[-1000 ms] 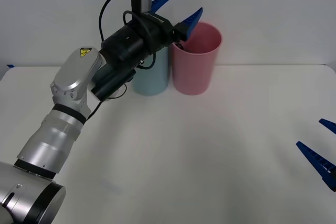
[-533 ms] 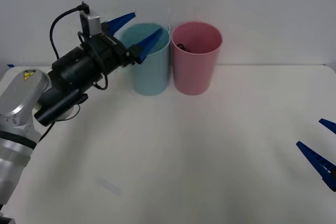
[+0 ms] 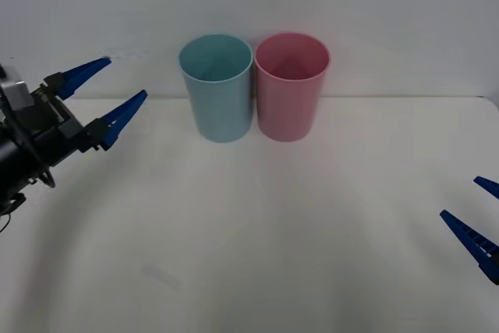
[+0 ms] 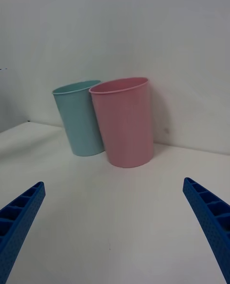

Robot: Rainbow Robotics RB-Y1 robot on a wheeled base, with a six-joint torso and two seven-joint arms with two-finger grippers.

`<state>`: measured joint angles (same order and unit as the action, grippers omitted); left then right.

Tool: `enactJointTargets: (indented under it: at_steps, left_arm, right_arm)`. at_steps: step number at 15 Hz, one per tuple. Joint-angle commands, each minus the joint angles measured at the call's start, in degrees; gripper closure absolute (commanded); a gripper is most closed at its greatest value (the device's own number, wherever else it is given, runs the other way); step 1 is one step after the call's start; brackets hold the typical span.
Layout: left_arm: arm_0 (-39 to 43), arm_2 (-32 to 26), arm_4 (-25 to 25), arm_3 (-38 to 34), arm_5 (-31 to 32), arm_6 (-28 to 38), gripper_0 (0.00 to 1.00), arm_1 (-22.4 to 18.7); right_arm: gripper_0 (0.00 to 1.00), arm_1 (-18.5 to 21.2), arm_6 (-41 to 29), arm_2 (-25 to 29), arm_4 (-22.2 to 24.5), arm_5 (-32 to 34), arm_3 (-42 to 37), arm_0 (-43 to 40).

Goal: Grasp the object on the table and drop it into the matching bin: aluminum can to the light blue bin, PET bottle to the pink bin.

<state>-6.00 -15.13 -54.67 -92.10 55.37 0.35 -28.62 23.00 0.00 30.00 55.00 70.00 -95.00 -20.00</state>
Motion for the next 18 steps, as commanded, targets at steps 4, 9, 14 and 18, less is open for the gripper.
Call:
enactJointTargets:
  at_steps: [4, 9, 14, 18]
  left_arm:
    - [10.0, -11.1, -1.3, -1.7, 10.0, -0.7, 0.0, -2.3]
    - [17.2, -15.9, -3.7, -1.6, 12.5, -4.4, 0.0, -4.5]
    - [23.6, -16.9, -2.0, -1.6, 15.4, -8.4, 0.0, -4.9]
    - [27.0, -16.2, 1.0, -1.6, 16.2, -8.3, 0.0, -5.1]
  right_arm:
    - [0.0, 0.0, 0.0, 0.0, 0.0, 0.0, 0.0, 0.0]
    - [0.0, 0.0, 0.0, 0.0, 0.0, 0.0, 0.0, 0.0]
    - [0.0, 0.0, 0.0, 0.0, 0.0, 0.0, 0.0, 0.0]
    - [0.0, 0.0, 0.0, 0.0, 0.0, 0.0, 0.0, 0.0]
